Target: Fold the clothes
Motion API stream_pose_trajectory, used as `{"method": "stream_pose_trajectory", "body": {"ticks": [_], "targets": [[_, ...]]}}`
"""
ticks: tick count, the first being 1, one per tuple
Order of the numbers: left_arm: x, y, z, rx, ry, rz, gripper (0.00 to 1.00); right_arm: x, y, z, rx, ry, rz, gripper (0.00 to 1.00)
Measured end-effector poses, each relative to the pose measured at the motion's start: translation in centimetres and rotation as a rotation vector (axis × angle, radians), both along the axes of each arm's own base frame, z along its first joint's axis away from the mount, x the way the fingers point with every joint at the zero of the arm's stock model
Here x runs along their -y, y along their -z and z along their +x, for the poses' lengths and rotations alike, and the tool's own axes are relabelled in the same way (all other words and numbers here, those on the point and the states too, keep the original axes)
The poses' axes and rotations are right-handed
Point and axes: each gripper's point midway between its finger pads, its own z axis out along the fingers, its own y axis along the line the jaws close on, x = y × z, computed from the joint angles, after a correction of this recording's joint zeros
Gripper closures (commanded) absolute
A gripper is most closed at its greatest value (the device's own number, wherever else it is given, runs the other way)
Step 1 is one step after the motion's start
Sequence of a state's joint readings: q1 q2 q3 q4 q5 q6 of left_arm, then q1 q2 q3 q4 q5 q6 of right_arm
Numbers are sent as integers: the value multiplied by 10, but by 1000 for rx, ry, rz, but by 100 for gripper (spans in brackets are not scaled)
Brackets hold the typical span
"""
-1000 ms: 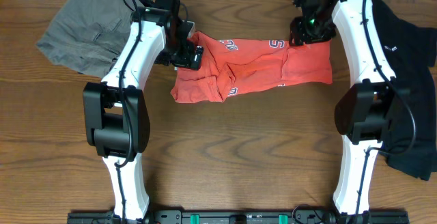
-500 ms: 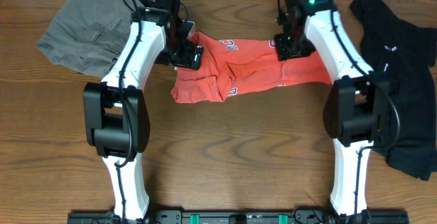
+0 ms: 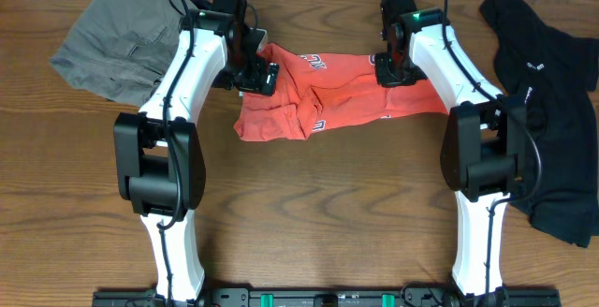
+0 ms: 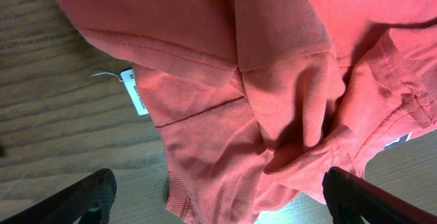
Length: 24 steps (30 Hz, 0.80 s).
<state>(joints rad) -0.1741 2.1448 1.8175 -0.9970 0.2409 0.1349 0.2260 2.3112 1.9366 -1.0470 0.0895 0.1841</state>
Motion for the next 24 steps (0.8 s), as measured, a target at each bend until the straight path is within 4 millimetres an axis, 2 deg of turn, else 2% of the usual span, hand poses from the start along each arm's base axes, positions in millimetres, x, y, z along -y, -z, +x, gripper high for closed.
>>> {"method": "stream_pose_trajectory", "body": {"ticks": [1,8,17,20,24], "targets": [[0,0,0,0,0,0,2,0,0,1,6,2,0,99],[0,0,0,0,0,0,2,1,-5,1,3,11,-3,99],[0,0,0,0,0,0,2,-12,-51,13,58,-31,44,99],[0,0,0,0,0,0,2,-29,-58,11,70,-73,54,99],[0,0,0,0,0,0,2,-71,-60,6,93,-164,74,99]]}}
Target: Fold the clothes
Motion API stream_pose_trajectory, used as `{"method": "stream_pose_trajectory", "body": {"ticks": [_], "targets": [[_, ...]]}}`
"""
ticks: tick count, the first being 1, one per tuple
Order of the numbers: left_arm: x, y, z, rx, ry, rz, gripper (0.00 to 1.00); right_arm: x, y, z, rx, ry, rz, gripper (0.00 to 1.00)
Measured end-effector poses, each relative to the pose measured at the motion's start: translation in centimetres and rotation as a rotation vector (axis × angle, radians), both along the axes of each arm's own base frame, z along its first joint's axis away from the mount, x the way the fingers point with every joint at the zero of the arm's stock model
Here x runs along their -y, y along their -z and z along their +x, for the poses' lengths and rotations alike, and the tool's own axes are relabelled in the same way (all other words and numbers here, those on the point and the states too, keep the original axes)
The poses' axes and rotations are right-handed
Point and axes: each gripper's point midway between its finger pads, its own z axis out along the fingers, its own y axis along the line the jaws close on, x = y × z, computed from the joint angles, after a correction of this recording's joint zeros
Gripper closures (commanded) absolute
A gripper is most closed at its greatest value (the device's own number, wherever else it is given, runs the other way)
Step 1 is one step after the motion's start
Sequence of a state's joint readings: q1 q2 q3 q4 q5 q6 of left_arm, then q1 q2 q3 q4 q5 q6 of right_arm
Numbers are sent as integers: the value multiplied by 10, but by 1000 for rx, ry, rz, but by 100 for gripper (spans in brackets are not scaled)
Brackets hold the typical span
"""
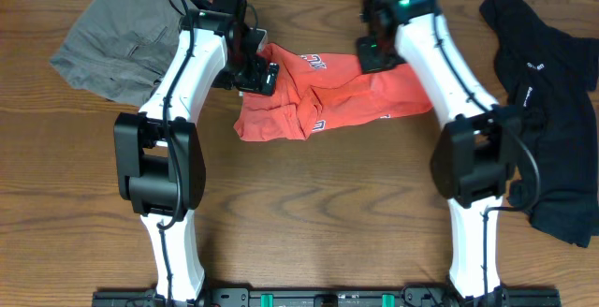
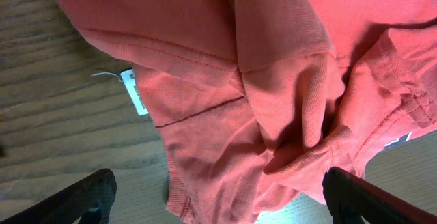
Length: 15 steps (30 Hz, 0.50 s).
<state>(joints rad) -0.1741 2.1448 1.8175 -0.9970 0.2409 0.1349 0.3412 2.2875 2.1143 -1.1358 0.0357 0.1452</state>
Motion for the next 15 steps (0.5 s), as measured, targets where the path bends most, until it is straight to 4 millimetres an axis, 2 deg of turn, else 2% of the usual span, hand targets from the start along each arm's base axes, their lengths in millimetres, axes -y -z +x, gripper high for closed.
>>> {"method": "stream_pose_trajectory", "body": {"ticks": [3,9,12,15], "targets": [[0,0,0,0,0,0,2,-38,-3,-2,42,-74,22,99],[0,0,0,0,0,0,2,-97,-10,-10,111,-184,65,99],[0,0,0,0,0,0,2,-115,-12,-17,123,-220,77,99],[0,0,0,0,0,0,2,-125,-12,-22,124,-241,79,97]]}}
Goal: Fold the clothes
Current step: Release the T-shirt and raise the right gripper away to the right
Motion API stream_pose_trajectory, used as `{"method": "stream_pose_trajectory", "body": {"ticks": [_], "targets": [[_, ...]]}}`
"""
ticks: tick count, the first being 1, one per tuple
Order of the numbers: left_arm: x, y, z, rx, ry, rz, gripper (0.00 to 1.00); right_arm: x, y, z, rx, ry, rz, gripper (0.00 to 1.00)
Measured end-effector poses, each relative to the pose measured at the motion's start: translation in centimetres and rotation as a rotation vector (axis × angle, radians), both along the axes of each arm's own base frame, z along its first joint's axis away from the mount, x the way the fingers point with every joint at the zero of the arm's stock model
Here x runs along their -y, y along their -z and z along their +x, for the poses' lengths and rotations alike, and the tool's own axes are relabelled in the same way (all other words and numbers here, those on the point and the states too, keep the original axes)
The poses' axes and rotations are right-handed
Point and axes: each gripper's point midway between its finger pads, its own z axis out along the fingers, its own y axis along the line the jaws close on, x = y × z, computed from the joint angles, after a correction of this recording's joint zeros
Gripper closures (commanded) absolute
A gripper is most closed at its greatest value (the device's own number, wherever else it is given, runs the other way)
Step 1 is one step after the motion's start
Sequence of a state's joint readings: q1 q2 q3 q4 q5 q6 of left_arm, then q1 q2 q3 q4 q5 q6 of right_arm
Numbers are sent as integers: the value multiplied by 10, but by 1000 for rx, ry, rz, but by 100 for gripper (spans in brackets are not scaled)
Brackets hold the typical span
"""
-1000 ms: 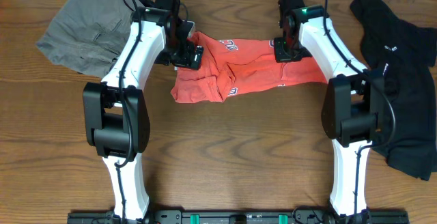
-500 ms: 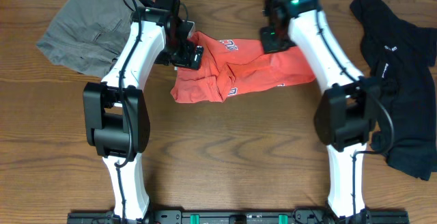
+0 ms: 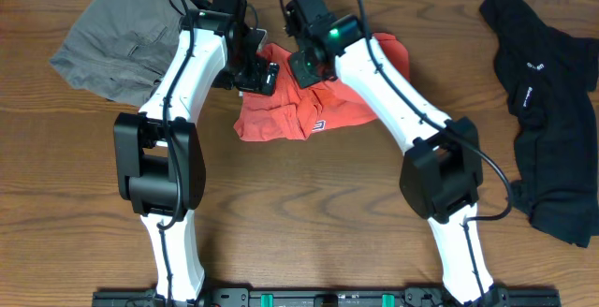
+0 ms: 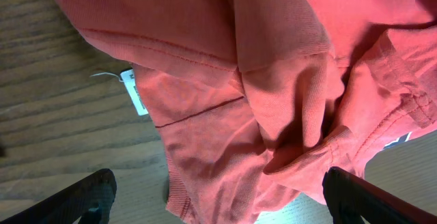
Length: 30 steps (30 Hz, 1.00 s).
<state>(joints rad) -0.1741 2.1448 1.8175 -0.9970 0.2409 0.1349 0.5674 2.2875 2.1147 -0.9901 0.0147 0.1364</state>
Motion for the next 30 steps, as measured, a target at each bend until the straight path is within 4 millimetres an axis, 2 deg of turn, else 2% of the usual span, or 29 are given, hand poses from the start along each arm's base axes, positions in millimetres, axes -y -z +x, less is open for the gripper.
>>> {"method": "stream_pose_trajectory", "body": {"ticks": [2,3,4,5,9,12,15,19,22,26,28,30], "targets": [[0,0,0,0,0,0,2,-4,0,-3,-1,-7,3,80],[0,0,0,0,0,0,2,-5,0,-3,-1,-7,3,67],[0,0,0,0,0,0,2,-6,0,-3,0,-11,3,50],[0,0,0,1,0,0,2,-6,0,-4,-2,-14,2,41],[0,0,0,0,0,0,2,-1,3,-10,-29,-21,-20,36],[0,0,0,0,0,0,2,8,2,-11,-44,-8,-33,40],[0,0,0,0,0,0,2,29,-10,-4,-33,30,-39,53],[0,0,0,1,0,0,2,80,-30,11,-23,133,-56,83],[0,0,0,0,0,0,2,123,-33,23,-35,227,-62,99],[0,0,1,6,0,-1,2,169,-14,36,-81,328,-69,99],[0,0,2,7,0,-1,2,178,3,38,-118,346,-71,99],[0,0,2,7,0,-1,2,178,23,37,-166,345,-66,99]]}}
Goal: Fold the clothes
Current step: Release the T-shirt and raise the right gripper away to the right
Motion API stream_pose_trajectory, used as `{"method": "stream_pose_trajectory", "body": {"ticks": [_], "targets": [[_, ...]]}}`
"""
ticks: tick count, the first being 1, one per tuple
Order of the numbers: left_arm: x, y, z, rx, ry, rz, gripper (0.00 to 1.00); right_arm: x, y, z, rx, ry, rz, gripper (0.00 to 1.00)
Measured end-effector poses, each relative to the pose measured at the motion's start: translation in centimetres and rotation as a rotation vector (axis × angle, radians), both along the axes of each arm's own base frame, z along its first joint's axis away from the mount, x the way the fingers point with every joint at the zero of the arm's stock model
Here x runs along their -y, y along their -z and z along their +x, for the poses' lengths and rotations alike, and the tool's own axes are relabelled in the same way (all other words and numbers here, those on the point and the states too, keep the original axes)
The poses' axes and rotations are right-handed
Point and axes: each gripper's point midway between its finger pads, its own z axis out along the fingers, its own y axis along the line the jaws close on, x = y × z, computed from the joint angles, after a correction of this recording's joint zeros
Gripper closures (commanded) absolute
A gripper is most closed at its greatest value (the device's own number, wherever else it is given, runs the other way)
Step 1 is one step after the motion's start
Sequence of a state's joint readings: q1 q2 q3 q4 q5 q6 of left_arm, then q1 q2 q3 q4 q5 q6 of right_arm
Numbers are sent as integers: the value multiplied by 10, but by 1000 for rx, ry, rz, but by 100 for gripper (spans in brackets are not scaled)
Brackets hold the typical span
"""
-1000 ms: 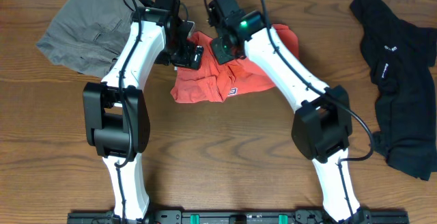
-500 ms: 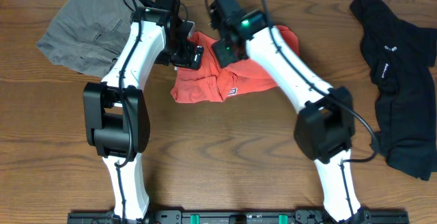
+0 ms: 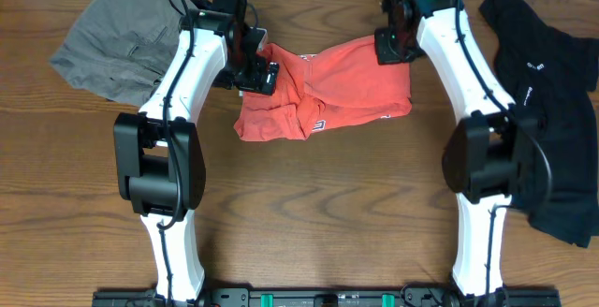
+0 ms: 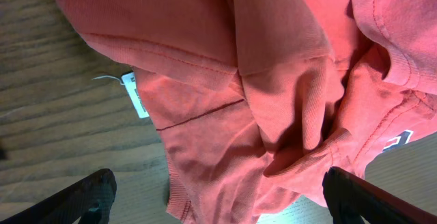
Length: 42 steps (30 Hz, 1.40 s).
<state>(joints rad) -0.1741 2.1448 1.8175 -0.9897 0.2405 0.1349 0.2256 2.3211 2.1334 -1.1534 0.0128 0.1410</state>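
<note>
A red shirt (image 3: pixel 328 92) lies bunched at the table's far middle, its right part doubled over itself. My left gripper (image 3: pixel 263 71) rests over the shirt's left edge. In the left wrist view the left gripper (image 4: pixel 218 207) is open, its dark fingertips (image 4: pixel 89 195) wide apart with rumpled red shirt (image 4: pixel 273 80) lying between them. A white tag (image 4: pixel 135 94) pokes out from the cloth onto the wood. My right gripper (image 3: pixel 391 47) is at the shirt's upper right corner; its jaws cannot be made out.
A grey garment (image 3: pixel 112 40) lies folded at the far left, just beyond my left arm. A black garment (image 3: pixel 552 110) sprawls along the right side, running toward the near edge. Bare wood table (image 3: pixel 309 213) fills the near half.
My right gripper was over the shirt's upper left part near the left gripper; now it is at the upper right corner. More red cloth with a collar seam now lies in the left wrist view's upper right.
The shirt first lay spread wide to the right, with my right gripper on its upper right part. Then that gripper stood further left, then over the shirt's left part, and the shirt ended shorter. Now it is back right. My left gripper stayed open and still.
</note>
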Motion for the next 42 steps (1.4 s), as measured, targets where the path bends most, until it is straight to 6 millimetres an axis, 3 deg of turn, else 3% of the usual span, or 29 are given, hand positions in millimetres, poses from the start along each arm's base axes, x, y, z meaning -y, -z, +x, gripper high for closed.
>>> {"method": "stream_pose_trajectory", "body": {"ticks": [5,7,15,16,18,19,21,23,25,31,33,36,42], "targets": [[0,0,0,0,0,0,2,-6,56,-9,-123,-8,13,99],[0,0,0,0,0,0,2,-6,69,-14,-159,-9,16,99],[0,0,0,0,0,0,2,-8,70,-15,-171,-10,29,98],[0,0,0,0,0,0,2,-8,70,-14,-169,-8,30,92],[0,0,0,0,0,0,2,-9,68,-14,-167,-9,37,66],[0,0,0,0,0,0,2,-10,64,-14,-164,-22,48,50],[0,0,1,3,0,-1,2,-12,55,-14,-150,-36,55,28],[1,0,2,6,0,-6,2,-13,34,-11,-106,-61,63,12],[3,-1,1,2,0,-31,2,-12,6,-7,-46,-78,71,6],[4,1,5,-6,16,-156,2,-4,-100,-4,185,-101,88,3],[2,7,4,-24,23,-191,2,-1,-124,-5,239,-102,84,3],[-1,19,3,-51,32,-222,2,3,-133,-6,255,-103,75,2],[-3,46,-1,-104,44,-251,2,5,-126,-8,230,-111,61,2]]}}
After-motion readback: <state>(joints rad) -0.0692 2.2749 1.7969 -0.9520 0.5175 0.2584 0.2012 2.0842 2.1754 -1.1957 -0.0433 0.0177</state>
